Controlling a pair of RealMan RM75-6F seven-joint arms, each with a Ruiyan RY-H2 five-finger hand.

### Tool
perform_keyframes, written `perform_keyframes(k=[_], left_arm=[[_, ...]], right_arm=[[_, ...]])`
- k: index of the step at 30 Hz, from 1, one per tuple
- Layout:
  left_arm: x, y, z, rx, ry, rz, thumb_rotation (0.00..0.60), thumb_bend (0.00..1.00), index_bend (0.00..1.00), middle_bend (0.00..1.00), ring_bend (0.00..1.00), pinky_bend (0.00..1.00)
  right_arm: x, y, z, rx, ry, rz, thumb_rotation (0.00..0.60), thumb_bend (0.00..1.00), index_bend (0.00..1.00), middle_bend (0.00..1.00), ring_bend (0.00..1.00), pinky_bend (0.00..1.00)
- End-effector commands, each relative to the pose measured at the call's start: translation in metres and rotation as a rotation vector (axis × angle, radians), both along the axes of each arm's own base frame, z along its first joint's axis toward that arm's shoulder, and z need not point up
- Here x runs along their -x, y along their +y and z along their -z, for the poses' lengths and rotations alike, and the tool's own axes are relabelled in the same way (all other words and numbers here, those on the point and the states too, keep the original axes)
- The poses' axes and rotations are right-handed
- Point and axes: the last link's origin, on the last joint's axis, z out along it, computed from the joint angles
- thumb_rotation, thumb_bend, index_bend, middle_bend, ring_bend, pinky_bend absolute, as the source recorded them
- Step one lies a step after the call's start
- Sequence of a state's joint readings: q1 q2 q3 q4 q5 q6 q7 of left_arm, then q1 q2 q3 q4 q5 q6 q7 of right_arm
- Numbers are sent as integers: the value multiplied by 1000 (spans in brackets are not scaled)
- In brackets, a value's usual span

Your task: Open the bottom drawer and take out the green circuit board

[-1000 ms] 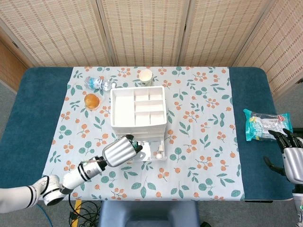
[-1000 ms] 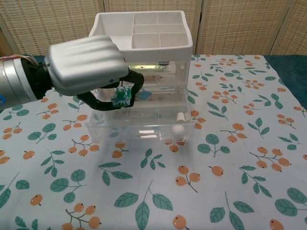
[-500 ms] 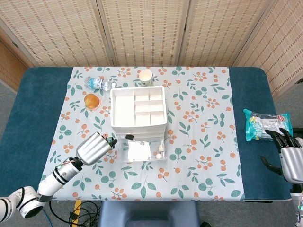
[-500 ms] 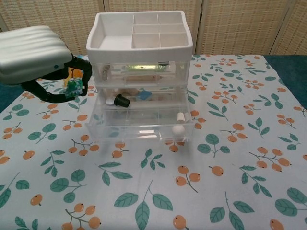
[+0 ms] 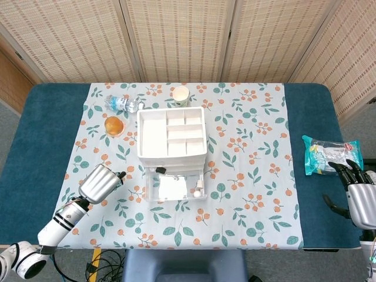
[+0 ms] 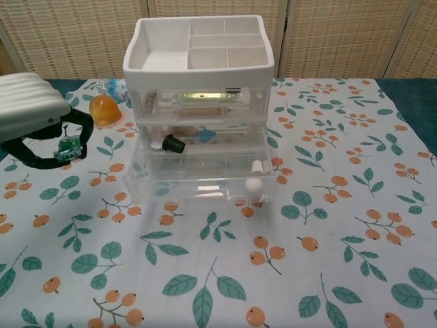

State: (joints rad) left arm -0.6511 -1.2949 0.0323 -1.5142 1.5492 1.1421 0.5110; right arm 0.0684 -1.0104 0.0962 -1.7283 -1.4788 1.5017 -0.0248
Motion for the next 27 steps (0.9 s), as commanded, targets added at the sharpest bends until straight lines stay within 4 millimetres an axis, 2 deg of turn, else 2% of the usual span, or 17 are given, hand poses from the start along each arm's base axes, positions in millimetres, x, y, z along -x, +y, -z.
perform_keyframes(k=[1, 5, 9, 15, 21, 24, 27], left_arm=[[6, 0, 8, 4, 38, -3, 600, 357, 488, 1000, 1000, 1000], [9, -1, 15, 6, 37, -22, 600, 356, 462, 1000, 1000, 1000], [9, -3, 20, 6, 34, -27, 600, 348, 360, 995, 1000, 1000], [10, -7, 17, -8, -6, -53, 600, 295, 311, 988, 1000, 1000], [20, -10, -5, -98, -93, -135, 600, 295, 286, 956, 992, 1000], [28, -9, -22, -171, -130, -201, 600, 295, 281, 910, 928, 1000], [38, -8, -40, -256, -167, -291, 600, 295, 274, 807, 799, 980]], right_arm=[[0, 0, 0, 0, 0, -1, 600, 289, 138, 225, 129, 207], [1, 0, -1, 5, 2, 7, 600, 288, 138, 225, 129, 208], [1, 0, -1, 5, 4, 8, 600, 289, 138, 225, 129, 207], [2, -1, -2, 8, 2, 7, 600, 288, 138, 225, 129, 207], [4, -2, -5, 9, 13, 8, 600, 289, 138, 229, 129, 207], [5, -2, -6, 6, 10, 12, 600, 289, 138, 229, 129, 207], [6, -2, -5, -5, -2, 19, 600, 289, 138, 229, 129, 207]])
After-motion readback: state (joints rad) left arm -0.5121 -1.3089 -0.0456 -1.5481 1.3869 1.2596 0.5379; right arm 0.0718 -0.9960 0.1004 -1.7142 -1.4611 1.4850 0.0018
